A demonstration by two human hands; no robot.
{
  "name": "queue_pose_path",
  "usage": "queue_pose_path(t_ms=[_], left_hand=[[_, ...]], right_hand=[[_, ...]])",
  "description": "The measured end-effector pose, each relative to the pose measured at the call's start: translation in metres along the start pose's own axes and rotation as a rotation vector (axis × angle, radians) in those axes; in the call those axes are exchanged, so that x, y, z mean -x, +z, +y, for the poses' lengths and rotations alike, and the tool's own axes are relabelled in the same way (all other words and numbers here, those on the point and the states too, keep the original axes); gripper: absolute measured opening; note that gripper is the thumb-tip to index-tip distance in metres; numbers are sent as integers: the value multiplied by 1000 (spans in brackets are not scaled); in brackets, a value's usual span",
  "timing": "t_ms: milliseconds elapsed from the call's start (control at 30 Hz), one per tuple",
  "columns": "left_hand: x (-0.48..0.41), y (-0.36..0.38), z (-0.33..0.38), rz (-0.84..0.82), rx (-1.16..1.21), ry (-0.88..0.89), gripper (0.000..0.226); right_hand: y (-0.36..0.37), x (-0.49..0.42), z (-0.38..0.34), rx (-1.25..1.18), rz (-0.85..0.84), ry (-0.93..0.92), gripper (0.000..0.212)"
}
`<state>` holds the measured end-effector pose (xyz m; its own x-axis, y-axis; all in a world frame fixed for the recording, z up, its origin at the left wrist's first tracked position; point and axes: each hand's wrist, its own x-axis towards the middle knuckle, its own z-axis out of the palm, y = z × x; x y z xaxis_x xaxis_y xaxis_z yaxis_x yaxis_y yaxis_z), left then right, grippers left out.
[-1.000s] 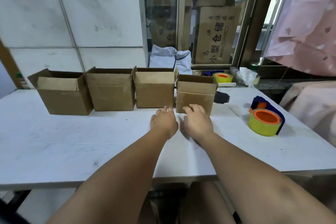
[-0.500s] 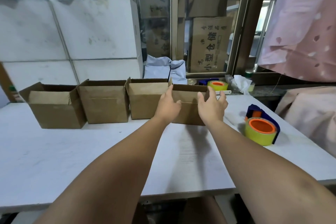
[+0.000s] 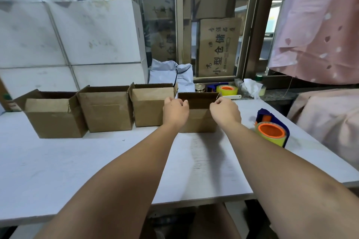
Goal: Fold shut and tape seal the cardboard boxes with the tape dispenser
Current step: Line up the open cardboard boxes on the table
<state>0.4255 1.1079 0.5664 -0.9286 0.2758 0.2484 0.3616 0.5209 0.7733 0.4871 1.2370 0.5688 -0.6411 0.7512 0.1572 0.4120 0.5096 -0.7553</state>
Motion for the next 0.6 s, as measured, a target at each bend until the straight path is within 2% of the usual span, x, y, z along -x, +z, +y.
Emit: queue_pose_path(t_ms=[167, 333, 467, 600], left_hand=[[14, -12, 4, 47, 27, -24, 9], [31, -37, 4, 89, -7, -45, 37], [46, -60, -3, 165, -17, -43, 40], [58, -74, -11, 115, -19, -34, 44]], right_hand=[[-13, 18, -1, -1, -150, -84, 53], [-18, 38, -12, 58, -283, -196, 51], [-11, 56, -21, -9, -383, -231, 53], [-12, 69, -26, 2, -447, -251, 51]])
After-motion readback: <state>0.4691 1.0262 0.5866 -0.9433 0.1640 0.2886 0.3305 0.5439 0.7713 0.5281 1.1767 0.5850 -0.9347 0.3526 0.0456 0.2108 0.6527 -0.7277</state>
